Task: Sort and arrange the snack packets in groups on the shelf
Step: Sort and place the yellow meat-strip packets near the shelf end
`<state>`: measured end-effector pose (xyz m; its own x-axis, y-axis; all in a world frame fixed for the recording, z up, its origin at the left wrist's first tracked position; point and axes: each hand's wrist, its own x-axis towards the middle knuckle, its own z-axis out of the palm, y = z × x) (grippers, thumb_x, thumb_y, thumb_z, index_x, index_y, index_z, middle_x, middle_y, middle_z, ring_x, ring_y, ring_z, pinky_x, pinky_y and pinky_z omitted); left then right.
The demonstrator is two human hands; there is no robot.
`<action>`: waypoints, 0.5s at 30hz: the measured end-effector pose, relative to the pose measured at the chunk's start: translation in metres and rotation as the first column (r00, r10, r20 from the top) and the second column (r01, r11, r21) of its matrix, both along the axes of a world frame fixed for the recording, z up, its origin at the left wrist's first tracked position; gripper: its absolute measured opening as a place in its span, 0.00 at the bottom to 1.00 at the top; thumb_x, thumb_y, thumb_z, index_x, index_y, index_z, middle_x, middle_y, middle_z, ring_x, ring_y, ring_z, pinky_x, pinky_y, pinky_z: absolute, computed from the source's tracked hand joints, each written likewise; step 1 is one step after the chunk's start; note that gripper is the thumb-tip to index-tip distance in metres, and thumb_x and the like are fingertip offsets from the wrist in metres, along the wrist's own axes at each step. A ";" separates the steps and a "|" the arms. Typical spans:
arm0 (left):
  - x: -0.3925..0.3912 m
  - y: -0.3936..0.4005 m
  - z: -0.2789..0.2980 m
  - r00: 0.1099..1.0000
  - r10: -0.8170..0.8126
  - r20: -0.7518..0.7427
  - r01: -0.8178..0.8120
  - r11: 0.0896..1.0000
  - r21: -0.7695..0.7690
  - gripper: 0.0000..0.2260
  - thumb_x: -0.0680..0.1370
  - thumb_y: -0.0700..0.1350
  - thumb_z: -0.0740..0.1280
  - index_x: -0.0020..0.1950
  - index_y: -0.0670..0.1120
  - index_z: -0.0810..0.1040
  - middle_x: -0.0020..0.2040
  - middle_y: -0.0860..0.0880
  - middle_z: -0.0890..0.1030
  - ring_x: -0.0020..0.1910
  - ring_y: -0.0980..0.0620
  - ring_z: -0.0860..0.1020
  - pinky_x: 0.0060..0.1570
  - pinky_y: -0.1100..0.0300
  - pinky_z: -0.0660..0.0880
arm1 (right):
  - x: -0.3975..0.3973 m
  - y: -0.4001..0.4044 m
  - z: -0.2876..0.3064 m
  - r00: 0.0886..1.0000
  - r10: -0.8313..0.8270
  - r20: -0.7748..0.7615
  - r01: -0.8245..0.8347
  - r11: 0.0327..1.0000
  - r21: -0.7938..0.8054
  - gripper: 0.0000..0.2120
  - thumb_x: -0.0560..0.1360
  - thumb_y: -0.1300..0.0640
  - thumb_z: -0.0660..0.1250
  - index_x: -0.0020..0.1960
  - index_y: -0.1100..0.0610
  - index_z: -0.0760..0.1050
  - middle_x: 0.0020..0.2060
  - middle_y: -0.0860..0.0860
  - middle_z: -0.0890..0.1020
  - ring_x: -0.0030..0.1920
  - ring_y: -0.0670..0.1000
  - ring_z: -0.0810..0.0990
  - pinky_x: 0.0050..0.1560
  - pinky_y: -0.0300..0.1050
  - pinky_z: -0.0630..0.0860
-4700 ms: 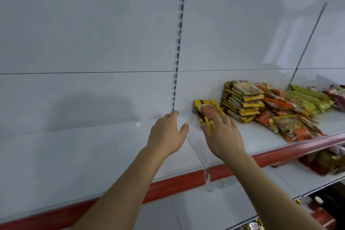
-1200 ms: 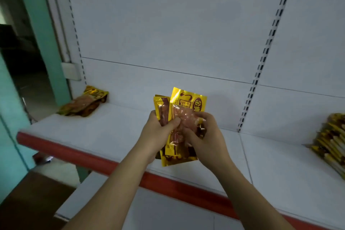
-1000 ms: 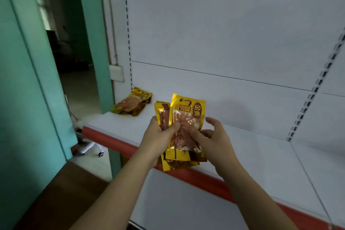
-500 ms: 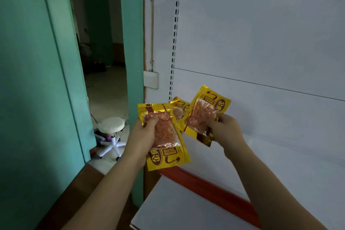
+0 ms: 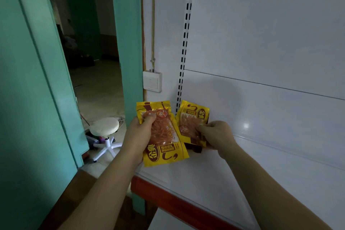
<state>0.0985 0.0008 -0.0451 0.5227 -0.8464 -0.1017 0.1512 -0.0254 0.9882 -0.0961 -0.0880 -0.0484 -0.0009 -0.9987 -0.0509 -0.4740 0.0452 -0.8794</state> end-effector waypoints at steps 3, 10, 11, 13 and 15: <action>0.006 -0.015 -0.002 0.996 -0.084 0.013 0.084 0.996 0.008 0.07 0.81 0.54 0.68 0.51 0.54 0.83 0.51 0.49 0.87 0.51 0.44 0.85 0.56 0.44 0.81 | 0.002 0.004 0.000 0.995 -0.001 -0.095 0.003 1.000 0.029 0.18 0.72 0.49 0.72 0.40 0.66 0.80 0.33 0.60 0.84 0.35 0.63 0.85 0.38 0.63 0.83; 0.015 -0.034 0.000 0.957 -0.273 0.099 0.269 0.962 0.053 0.09 0.81 0.55 0.67 0.50 0.52 0.82 0.49 0.48 0.86 0.48 0.45 0.84 0.50 0.51 0.81 | -0.003 0.013 0.001 0.979 -0.050 -0.198 0.061 0.997 0.049 0.21 0.76 0.43 0.69 0.42 0.63 0.80 0.30 0.56 0.83 0.30 0.55 0.82 0.38 0.49 0.83; 0.015 -0.035 0.000 0.950 -0.295 0.104 0.289 0.955 0.064 0.09 0.81 0.55 0.67 0.49 0.52 0.83 0.49 0.48 0.86 0.49 0.44 0.85 0.53 0.49 0.81 | -0.003 0.015 0.000 0.983 -0.057 -0.177 0.069 0.996 0.062 0.21 0.76 0.44 0.69 0.41 0.63 0.80 0.29 0.56 0.82 0.31 0.55 0.82 0.38 0.50 0.83; 0.015 -0.038 -0.001 0.940 -0.321 0.113 0.314 0.946 0.075 0.09 0.81 0.55 0.67 0.49 0.52 0.83 0.49 0.48 0.87 0.49 0.44 0.85 0.56 0.47 0.81 | -0.003 0.019 -0.001 0.988 -0.066 -0.136 0.077 0.994 0.079 0.19 0.77 0.46 0.70 0.41 0.63 0.81 0.28 0.55 0.80 0.30 0.54 0.80 0.37 0.49 0.82; 0.011 -0.039 -0.002 0.929 -0.357 0.101 0.352 0.934 0.067 0.09 0.82 0.54 0.67 0.51 0.52 0.83 0.50 0.49 0.87 0.49 0.45 0.85 0.55 0.48 0.81 | -0.004 0.023 -0.003 0.991 -0.071 -0.115 0.080 0.994 0.073 0.16 0.77 0.50 0.70 0.40 0.62 0.80 0.28 0.54 0.79 0.28 0.53 0.77 0.33 0.46 0.77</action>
<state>0.1091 -0.0385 -0.0468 0.1998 -0.9742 -0.1047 0.0150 -0.1038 0.9945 -0.1003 -0.0651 -0.0510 -0.0862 -0.9886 -0.1232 -0.5621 0.1504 -0.8133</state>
